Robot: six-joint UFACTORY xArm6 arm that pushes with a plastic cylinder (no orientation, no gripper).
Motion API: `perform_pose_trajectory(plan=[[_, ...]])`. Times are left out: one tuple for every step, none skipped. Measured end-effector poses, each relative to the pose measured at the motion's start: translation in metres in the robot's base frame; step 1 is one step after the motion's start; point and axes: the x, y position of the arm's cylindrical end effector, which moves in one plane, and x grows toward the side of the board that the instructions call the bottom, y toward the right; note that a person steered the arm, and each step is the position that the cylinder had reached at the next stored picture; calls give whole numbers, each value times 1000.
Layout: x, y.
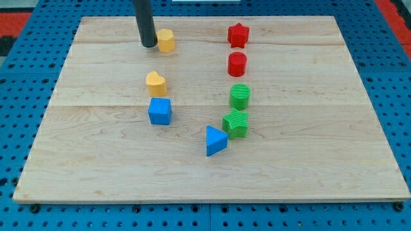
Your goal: Align the yellow heart and yellow hexagon vertical in line
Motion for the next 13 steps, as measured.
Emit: perform_pose_trajectory(plan=[[17, -8], [91, -13], [157, -24], [180, -2], [157, 8], [110, -17], [90, -17], [116, -17], [155, 9], [146, 31], [140, 29], [129, 28], [129, 28]])
